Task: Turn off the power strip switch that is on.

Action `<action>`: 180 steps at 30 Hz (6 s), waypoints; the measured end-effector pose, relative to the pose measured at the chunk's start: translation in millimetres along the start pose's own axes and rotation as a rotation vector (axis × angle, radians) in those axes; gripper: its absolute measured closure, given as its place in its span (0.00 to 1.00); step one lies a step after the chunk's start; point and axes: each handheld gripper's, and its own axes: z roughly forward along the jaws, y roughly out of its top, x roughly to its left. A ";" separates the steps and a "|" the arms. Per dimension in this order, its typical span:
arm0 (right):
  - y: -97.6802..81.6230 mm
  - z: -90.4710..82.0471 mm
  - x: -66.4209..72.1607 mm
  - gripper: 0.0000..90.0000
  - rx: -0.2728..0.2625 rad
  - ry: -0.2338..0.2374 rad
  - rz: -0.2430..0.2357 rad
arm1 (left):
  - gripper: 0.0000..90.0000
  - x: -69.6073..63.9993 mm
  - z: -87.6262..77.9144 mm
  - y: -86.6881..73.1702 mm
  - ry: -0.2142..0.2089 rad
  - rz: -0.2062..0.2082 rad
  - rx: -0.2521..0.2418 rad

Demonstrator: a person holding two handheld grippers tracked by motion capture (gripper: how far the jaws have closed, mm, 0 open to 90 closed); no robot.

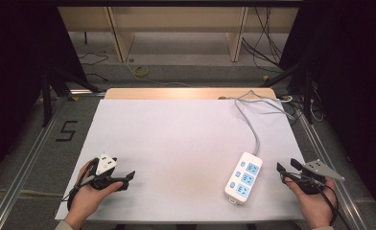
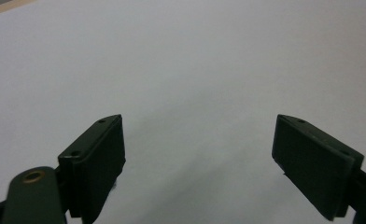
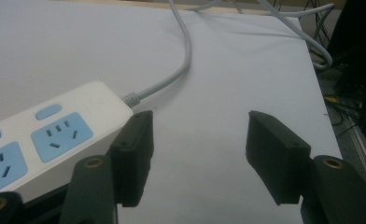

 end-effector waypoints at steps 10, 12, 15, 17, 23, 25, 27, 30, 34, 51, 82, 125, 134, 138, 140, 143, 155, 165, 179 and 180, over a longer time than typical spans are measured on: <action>8.5 -9.3 6.0 0.92 0.060 -0.001 -0.096 | 0.20 0.1 -0.4 -0.9 -0.001 -0.013 -0.001; 11.7 -9.3 7.0 0.99 0.082 -0.005 -0.126 | 0.20 -0.4 -0.1 -0.5 -0.003 -0.014 -0.001; 16.0 -10.6 8.2 1.00 0.097 -0.001 -0.137 | 0.20 -1.0 0.5 0.0 -0.008 -0.004 0.000; 17.9 -10.8 8.7 1.00 0.104 0.003 -0.147 | 0.20 -1.0 0.7 -0.1 -0.008 -0.007 0.000; 22.3 -11.7 11.8 1.00 0.120 0.013 -0.158 | 0.20 -1.8 0.6 0.3 -0.010 -0.009 -0.005; 22.7 -11.4 13.2 1.00 0.127 0.022 -0.159 | 0.20 -1.7 0.9 0.6 -0.009 -0.006 -0.004; 23.3 -10.9 14.4 1.00 0.140 0.027 -0.166 | 0.20 -2.0 0.7 0.8 -0.006 -0.009 -0.006; 26.5 -10.9 16.7 1.00 0.150 0.035 -0.171 | 0.20 -1.9 0.1 0.9 -0.005 -0.008 -0.008; 31.0 -10.5 20.7 1.00 0.157 0.049 -0.177 | 0.21 -2.0 0.7 0.9 -0.004 -0.004 -0.008; 40.7 -7.5 32.2 1.00 0.207 0.080 -0.200 | 0.21 -3.3 0.8 1.4 -0.002 0.002 -0.008; 47.9 -9.1 43.5 1.00 0.187 0.080 -0.233 | 0.21 -5.2 -0.2 2.3 0.010 0.003 -0.020; 53.1 -8.4 49.4 1.00 0.201 0.107 -0.246 | 0.21 -8.8 -2.5 3.3 0.020 0.022 -0.024; 61.1 -4.6 57.6 1.00 0.206 0.126 -0.264 | 0.21 -9.9 -2.4 3.1 0.017 0.025 -0.023; 62.5 -3.1 59.2 1.00 0.215 0.136 -0.268 | 0.21 -9.7 -1.9 3.8 0.018 0.026 -0.025; 63.4 -2.3 60.0 1.00 0.221 0.142 -0.271 | 0.21 -10.7 -1.7 4.3 0.017 0.027 -0.024; 65.5 -1.7 61.3 1.00 0.228 0.149 -0.278 | 0.21 -11.5 -1.7 4.3 0.014 0.030 -0.023; 73.3 2.8 64.0 1.00 0.267 0.171 -0.284 | 0.21 -11.4 -1.9 4.4 0.016 0.032 -0.024; 74.9 6.2 68.3 1.00 0.298 0.180 -0.283 | 0.21 -11.7 -1.6 4.5 0.012 0.036 -0.024; 79.8 10.1 71.9 1.00 0.348 0.193 -0.288 | 0.21 -13.2 -0.5 5.3 0.010 0.041 -0.026; 80.1 10.2 72.2 1.00 0.350 0.193 -0.287 | 0.21 -13.4 -0.4 5.4 0.008 0.041 -0.026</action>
